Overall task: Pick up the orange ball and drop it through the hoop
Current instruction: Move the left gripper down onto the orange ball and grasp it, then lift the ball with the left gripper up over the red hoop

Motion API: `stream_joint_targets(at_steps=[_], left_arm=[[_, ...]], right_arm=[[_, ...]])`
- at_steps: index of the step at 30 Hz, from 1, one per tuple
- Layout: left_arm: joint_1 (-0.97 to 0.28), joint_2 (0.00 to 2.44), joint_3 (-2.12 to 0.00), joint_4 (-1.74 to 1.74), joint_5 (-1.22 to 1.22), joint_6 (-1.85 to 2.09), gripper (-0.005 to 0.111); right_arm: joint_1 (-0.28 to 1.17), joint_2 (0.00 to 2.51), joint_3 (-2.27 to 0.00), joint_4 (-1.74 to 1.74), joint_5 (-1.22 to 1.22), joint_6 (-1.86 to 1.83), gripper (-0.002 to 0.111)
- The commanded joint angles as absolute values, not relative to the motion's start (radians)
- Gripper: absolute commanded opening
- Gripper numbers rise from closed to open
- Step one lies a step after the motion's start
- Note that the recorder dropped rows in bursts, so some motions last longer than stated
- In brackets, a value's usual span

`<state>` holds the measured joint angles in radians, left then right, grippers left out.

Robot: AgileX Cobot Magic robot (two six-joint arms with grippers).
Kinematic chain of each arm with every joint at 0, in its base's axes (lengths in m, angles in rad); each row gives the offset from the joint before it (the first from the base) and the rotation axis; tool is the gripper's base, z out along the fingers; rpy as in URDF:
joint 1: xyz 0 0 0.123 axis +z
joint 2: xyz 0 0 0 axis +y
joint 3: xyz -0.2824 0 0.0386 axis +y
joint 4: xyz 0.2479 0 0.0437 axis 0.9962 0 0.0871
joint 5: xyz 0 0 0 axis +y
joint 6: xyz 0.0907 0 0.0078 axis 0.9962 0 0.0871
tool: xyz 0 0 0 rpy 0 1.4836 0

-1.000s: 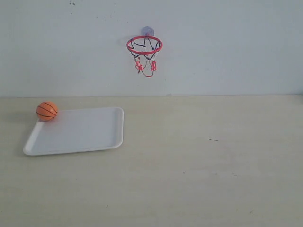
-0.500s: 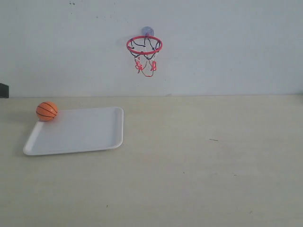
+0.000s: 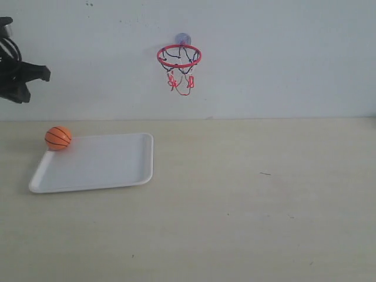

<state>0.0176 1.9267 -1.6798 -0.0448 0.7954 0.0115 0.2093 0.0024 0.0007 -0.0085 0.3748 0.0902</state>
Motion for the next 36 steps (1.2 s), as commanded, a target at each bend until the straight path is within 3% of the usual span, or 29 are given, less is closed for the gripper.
stream_joint_targets(at_steps=[1,5,8,33,36], left_arm=[[0.019,2.118,-1.959,-0.032,0.908,0.0,0.034],[0.019,2.268,-2.153,-0.032,0.997,0.019,0.08],[0.019,2.356,-2.236,-0.032,1.034,0.019,0.093],[0.015,2.552,-2.27,-0.022,0.939,0.045,0.085],[0.015,2.559,-2.27,-0.022,0.93,0.045,0.079]], right_arm=[[0.209,0.0,0.0,-0.009,0.365,0.088,0.0],[0.209,0.0,0.0,-0.009,0.365,0.088,0.0],[0.209,0.0,0.0,-0.009,0.368,0.088,0.0],[0.209,0.0,0.0,-0.009,0.368,0.088,0.0],[0.209,0.0,0.0,-0.009,0.368,0.088,0.0]])
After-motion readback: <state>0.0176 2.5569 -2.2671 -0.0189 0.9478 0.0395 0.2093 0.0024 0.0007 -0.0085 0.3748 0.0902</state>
